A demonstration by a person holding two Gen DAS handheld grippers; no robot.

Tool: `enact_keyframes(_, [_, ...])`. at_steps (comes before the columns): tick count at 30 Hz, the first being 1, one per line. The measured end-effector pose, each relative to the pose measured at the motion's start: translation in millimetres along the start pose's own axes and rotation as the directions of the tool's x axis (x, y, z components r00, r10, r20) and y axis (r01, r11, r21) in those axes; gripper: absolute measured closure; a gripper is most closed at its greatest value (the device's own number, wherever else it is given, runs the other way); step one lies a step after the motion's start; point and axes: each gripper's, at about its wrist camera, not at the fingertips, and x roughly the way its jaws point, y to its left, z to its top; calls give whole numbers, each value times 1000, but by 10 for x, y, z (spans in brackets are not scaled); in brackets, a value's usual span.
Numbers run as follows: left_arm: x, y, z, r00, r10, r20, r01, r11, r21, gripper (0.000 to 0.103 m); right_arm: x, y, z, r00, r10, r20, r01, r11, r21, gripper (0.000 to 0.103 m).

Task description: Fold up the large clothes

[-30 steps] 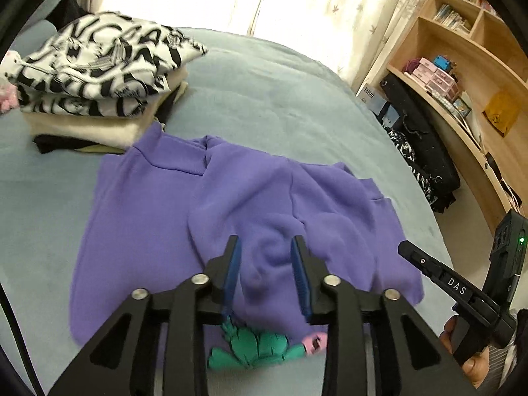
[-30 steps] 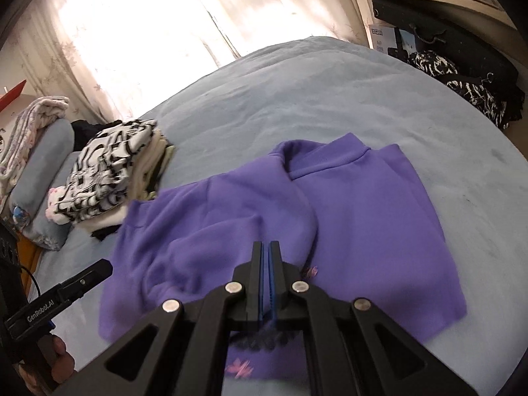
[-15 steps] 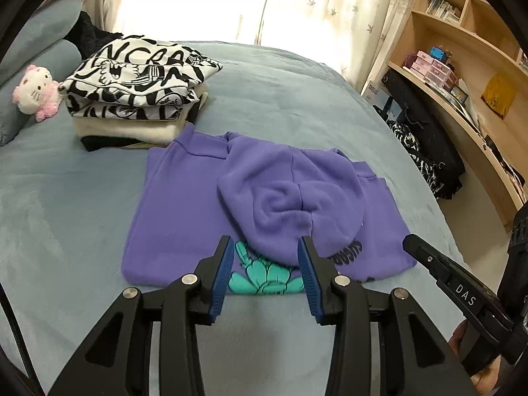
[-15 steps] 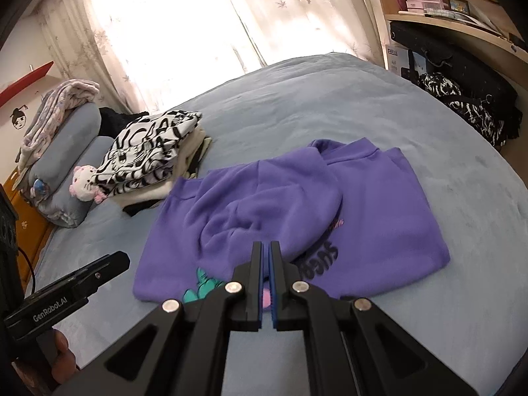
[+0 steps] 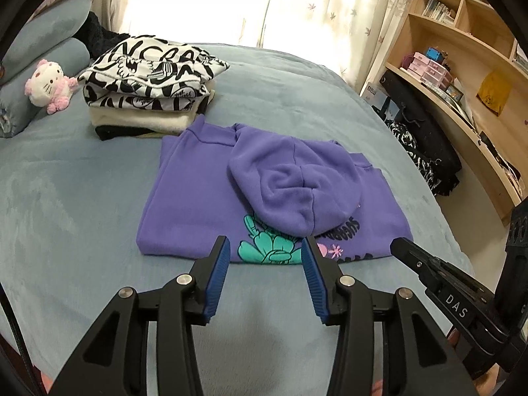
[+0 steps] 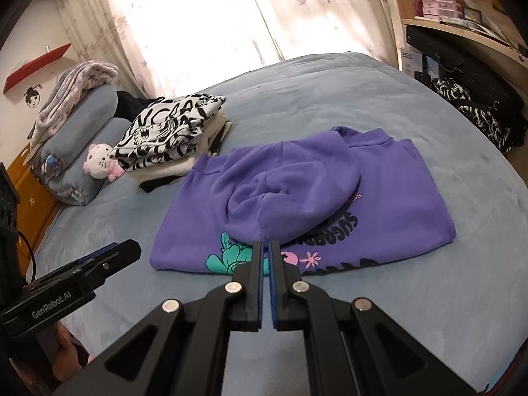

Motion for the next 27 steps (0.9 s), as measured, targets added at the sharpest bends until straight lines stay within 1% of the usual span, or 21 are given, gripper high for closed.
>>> enact_keyframes(8, [209,108,-94,999,9,-51,-11,999,-37,59,147,58,-71,1000,8,-21,-8,1000,-17,100])
enact_keyframes(14, [443,220,-153,995,2,-99,-9,997,-75,59,316,53,-91,999,21,-47,-21,1000,-12,100])
enact_keyframes(17, [558,269,-176,993,-14,-120,3,996,-93,59,409,58,-94,998,20,-54,-21,1000,-12,100])
enact_keyframes(19, [649,306,-201,991,-35,-133,20,994,-110,59,474,65,-98,998,27,-59,-28,1000,-11,100])
enact_keyframes(22, [805,392,-243,985,-90,-149,67,985,-158,59,570,76,-97,998,31,-62,-32,999,-13,100])
enact_keyframes(26, [1025,565,-327,970,-197,-144,155,953,-261,59,685,100,-56,998,26,-55,-28,999,-25,100])
enact_keyframes(27, [1093,624,-355,965,-225,-137,177,938,-297,59,712,99,-34,998,29,-49,-31,999,-26,100])
